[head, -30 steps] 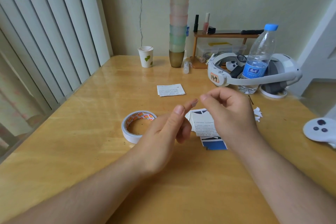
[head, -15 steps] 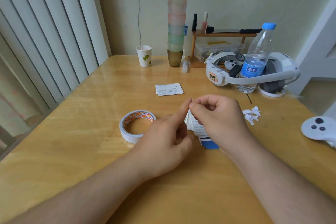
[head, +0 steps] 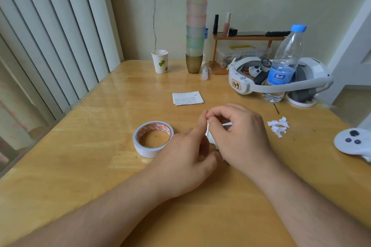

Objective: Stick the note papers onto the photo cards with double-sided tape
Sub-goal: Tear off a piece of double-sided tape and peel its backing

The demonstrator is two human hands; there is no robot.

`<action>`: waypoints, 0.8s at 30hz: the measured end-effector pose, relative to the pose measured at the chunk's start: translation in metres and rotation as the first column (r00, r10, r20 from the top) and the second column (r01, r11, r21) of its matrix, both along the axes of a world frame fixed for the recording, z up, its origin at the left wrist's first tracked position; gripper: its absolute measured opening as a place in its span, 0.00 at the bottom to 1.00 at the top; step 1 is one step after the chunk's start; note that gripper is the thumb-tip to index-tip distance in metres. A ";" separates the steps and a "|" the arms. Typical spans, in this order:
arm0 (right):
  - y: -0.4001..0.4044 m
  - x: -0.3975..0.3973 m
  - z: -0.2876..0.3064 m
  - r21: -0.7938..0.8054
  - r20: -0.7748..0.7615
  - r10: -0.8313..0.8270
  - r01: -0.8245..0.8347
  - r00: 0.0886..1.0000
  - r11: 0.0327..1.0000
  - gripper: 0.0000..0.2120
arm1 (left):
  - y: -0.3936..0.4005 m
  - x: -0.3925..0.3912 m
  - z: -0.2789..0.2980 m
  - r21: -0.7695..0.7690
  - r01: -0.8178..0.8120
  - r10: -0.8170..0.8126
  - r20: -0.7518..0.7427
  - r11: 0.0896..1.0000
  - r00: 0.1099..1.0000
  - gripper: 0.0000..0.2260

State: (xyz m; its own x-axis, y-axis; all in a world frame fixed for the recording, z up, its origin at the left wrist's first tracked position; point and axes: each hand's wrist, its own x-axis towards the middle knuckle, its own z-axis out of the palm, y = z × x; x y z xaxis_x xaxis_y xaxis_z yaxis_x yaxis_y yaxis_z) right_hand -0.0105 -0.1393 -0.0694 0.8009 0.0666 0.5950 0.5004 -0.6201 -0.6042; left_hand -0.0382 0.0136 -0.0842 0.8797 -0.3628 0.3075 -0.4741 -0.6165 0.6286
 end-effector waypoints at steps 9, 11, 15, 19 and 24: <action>-0.006 0.004 0.003 0.273 -0.172 0.040 0.009 0.984 0.962 0.10 | 0.003 0.005 -0.005 -0.382 -0.024 -0.068 -0.226 0.924 0.972 0.35; -0.006 0.004 0.003 0.258 -0.174 0.035 0.012 0.984 0.966 0.08 | 0.002 0.003 -0.004 -0.353 -0.012 -0.065 -0.207 0.936 0.976 0.35; -0.005 0.003 0.003 0.244 -0.173 0.036 0.008 0.984 0.970 0.07 | 0.002 0.001 -0.002 -0.261 -0.003 -0.038 -0.154 0.965 0.987 0.36; -0.006 0.005 0.001 0.287 -0.203 0.071 -0.010 0.977 0.958 0.06 | 0.003 0.001 -0.001 -0.171 -0.007 -0.006 -0.077 0.985 0.997 0.37; -0.006 0.007 -0.002 0.307 -0.208 0.087 -0.020 0.974 0.951 0.05 | 0.005 0.000 -0.001 -0.020 -0.018 0.019 0.008 1.000 1.000 0.39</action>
State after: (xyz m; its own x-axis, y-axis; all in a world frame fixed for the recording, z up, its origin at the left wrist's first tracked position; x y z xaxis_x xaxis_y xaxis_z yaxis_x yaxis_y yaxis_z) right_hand -0.0031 -0.1452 -0.0709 0.9125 -0.0422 0.4068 0.3644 -0.3679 -0.8555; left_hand -0.0378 0.0182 -0.0854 0.8835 -0.3402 0.3219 -0.4680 -0.6128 0.6368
